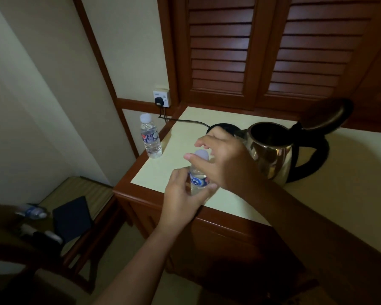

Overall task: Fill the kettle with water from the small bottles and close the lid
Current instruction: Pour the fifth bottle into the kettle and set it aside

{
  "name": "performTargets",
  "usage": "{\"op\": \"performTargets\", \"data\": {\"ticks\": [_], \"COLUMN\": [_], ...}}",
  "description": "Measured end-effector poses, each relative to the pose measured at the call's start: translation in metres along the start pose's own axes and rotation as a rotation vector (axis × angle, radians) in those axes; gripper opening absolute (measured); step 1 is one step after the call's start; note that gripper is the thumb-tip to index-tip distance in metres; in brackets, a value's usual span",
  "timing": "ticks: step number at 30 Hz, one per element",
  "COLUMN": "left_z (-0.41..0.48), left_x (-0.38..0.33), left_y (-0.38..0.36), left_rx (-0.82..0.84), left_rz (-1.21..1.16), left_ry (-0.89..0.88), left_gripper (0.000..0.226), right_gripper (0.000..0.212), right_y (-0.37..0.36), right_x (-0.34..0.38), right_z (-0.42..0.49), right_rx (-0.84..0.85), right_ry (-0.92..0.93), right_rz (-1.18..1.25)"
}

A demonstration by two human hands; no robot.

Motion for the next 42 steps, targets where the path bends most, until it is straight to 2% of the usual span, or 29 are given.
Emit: {"op": "performTargets", "data": {"ticks": [2, 4, 5, 6, 8, 10, 11, 14, 16, 19, 22, 23, 25, 27, 31, 33, 35, 38, 42], "left_z": [-0.005, -0.009, -0.012, -0.014, -0.017, -0.018, -0.018, -0.018, -0.018, -0.017, -0.018, -0.019, -0.02, -0.021, -0.024, -0.027, -0.03, -0.032, -0.031], "left_x": [-0.003, -0.005, -0.008, -0.01, -0.013, -0.014, -0.015, -0.017, -0.017, -0.014, -0.016, -0.017, -0.019, -0.02, -0.027, -0.03, -0.031, -0.031, -0.033], "left_y": [-0.004, -0.009, -0.011, -0.014, -0.018, -0.019, -0.019, -0.015, -0.013, -0.012, -0.014, -0.015, -0.019, -0.023, -0.032, -0.035, -0.038, -0.039, -0.039], "left_rx": [0.01, 0.027, 0.045, 0.068, 0.102, 0.129, 0.143, 0.186, 0.212, 0.23, 0.243, 0.249, 0.259, 0.258, 0.273, 0.286, 0.286, 0.264, 0.235], "left_rz": [-0.053, -0.084, -0.108, -0.136, -0.165, -0.165, -0.176, -0.225, -0.251, -0.262, -0.256, -0.256, -0.263, -0.277, -0.286, -0.297, -0.316, -0.329, -0.333], "left_ry": [0.027, 0.062, 0.081, 0.1, 0.114, 0.126, 0.141, 0.185, 0.202, 0.215, 0.196, 0.194, 0.19, 0.19, 0.161, 0.151, 0.145, 0.142, 0.138], "left_gripper": [0.047, 0.047, 0.044, 0.039, 0.031, 0.025, 0.023, 0.029, 0.037, 0.039, 0.04, 0.041, 0.042, 0.043, 0.043, 0.043, 0.045, 0.043, 0.038], "right_gripper": [0.044, 0.03, 0.027, 0.027, 0.052, 0.06, 0.056, 0.019, 0.015, 0.046, 0.06, 0.06, 0.045, 0.033, 0.024, 0.019, 0.018, 0.023, 0.012], "right_y": [0.0, -0.004, -0.001, 0.002, 0.009, 0.017, 0.018, 0.027, 0.033, 0.041, 0.047, 0.049, 0.058, 0.074, 0.106, 0.116, 0.12, 0.123, 0.126], "right_x": [-0.012, -0.022, -0.022, -0.023, -0.022, -0.015, -0.015, -0.019, -0.022, -0.021, -0.016, -0.017, -0.022, -0.029, -0.046, -0.053, -0.06, -0.075, -0.101], "right_z": [0.002, 0.0, 0.0, 0.001, 0.003, 0.006, 0.006, 0.01, 0.013, 0.015, 0.013, 0.011, 0.007, -0.005, -0.057, -0.089, -0.115, -0.14, -0.158], "right_rx": [0.108, 0.288, 0.353, 0.385, 0.35, 0.353, 0.363, 0.43, 0.531, 0.579, 0.604, 0.605, 0.567, 0.443, 0.145, 0.056, 0.03, 0.09, 0.149], "right_ry": [0.104, 0.389, 0.468, 0.458, 0.379, 0.367, 0.396, 0.572, 0.48, 0.354, 0.307, 0.288, 0.194, 0.036, -0.287, -0.407, -0.435, -0.399, -0.519], "right_rz": [-0.101, -0.211, -0.225, -0.247, -0.237, -0.189, -0.173, -0.118, -0.036, 0.02, -0.003, 0.0, 0.087, 0.134, 0.038, -0.025, -0.116, -0.24, -0.35]}}
Point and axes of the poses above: each hand's wrist, its own z-axis towards the middle knuckle, its own y-axis out of the back of the hand, x = y × z, the point moved 3 cm from there along z, towards the middle knuckle, and after that the axes turned 13 degrees about -x, right-handed, at the moved point
